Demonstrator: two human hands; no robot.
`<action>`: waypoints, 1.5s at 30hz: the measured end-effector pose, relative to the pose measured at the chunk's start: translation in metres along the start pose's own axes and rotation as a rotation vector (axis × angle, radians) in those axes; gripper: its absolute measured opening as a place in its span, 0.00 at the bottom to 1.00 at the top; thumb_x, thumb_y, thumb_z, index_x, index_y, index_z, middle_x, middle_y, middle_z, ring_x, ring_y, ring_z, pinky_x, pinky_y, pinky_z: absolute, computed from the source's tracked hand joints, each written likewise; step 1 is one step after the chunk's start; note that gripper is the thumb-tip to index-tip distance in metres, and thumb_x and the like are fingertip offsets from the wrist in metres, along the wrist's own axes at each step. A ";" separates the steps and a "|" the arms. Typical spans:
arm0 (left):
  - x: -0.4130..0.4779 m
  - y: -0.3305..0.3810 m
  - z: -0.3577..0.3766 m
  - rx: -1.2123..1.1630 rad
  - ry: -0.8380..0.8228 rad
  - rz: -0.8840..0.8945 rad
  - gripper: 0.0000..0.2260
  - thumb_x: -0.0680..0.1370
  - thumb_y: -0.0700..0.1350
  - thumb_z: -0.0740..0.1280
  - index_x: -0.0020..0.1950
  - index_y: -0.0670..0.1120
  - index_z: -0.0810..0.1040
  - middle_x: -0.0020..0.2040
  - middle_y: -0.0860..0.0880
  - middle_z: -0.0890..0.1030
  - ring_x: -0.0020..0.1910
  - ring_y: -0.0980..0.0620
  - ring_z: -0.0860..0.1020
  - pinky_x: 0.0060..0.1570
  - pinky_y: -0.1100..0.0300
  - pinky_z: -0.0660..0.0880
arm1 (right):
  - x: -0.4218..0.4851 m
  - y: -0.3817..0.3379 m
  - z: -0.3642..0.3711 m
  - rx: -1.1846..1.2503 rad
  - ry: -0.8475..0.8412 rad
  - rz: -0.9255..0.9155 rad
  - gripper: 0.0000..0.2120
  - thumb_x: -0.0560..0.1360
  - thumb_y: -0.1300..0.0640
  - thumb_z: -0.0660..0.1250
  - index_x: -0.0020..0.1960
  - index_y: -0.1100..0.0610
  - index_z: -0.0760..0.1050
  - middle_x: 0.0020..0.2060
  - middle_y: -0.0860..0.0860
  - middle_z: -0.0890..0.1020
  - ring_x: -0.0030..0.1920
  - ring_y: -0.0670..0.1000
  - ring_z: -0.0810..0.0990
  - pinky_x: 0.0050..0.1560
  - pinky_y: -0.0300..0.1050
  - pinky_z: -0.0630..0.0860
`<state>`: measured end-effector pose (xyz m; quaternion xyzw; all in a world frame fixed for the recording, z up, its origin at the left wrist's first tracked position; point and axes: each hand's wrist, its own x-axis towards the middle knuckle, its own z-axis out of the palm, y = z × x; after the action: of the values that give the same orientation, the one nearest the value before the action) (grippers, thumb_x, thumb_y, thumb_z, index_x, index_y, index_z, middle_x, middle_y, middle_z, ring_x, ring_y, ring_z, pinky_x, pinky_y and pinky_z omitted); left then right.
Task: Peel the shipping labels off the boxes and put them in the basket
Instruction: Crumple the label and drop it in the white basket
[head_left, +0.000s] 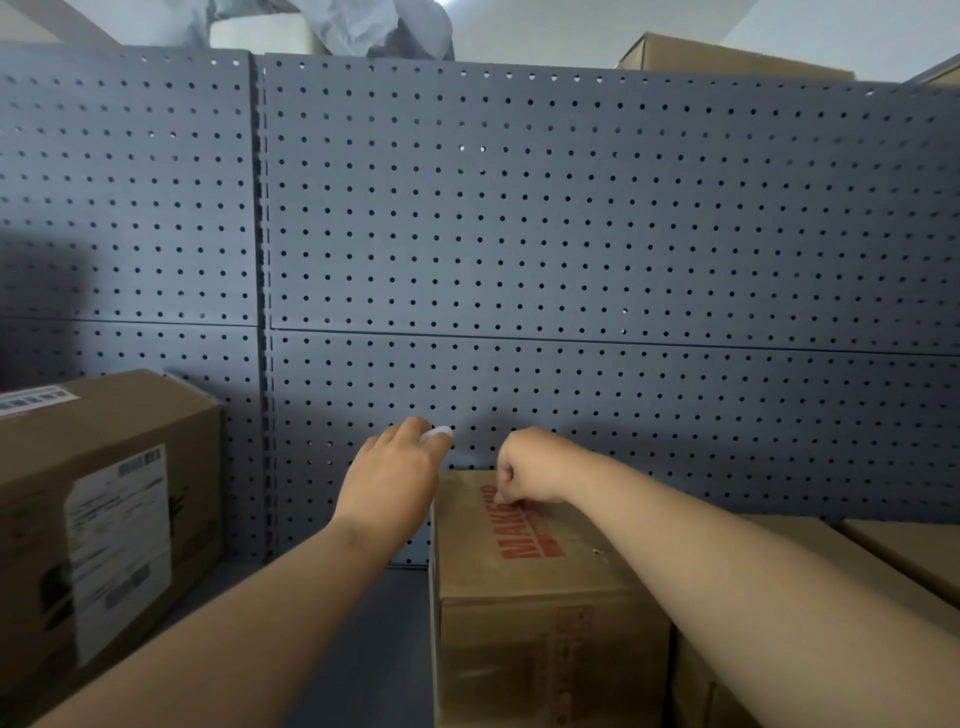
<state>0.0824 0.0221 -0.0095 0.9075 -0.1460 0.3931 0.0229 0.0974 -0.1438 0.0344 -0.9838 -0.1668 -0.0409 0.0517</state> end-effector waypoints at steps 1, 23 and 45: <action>0.000 0.001 -0.001 0.000 -0.005 -0.002 0.28 0.70 0.30 0.65 0.69 0.46 0.70 0.61 0.44 0.75 0.53 0.44 0.76 0.53 0.53 0.71 | 0.000 -0.001 0.001 -0.017 0.012 0.000 0.09 0.74 0.55 0.70 0.49 0.61 0.83 0.46 0.53 0.85 0.43 0.50 0.78 0.48 0.44 0.77; 0.000 0.006 -0.009 -0.034 0.007 -0.023 0.24 0.73 0.31 0.61 0.67 0.46 0.71 0.61 0.45 0.74 0.54 0.44 0.75 0.53 0.54 0.69 | -0.004 -0.009 0.000 -0.135 0.014 0.090 0.11 0.75 0.54 0.69 0.39 0.61 0.80 0.35 0.54 0.79 0.36 0.54 0.77 0.39 0.44 0.75; -0.003 0.001 -0.004 -0.026 0.032 0.006 0.25 0.67 0.28 0.69 0.62 0.44 0.77 0.54 0.43 0.80 0.46 0.42 0.79 0.45 0.51 0.74 | 0.001 -0.012 0.004 -0.176 0.049 0.162 0.15 0.76 0.57 0.68 0.32 0.59 0.71 0.30 0.53 0.74 0.31 0.53 0.73 0.34 0.43 0.72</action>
<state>0.0773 0.0226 -0.0089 0.9004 -0.1534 0.4056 0.0357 0.0946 -0.1315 0.0318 -0.9935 -0.0814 -0.0750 -0.0278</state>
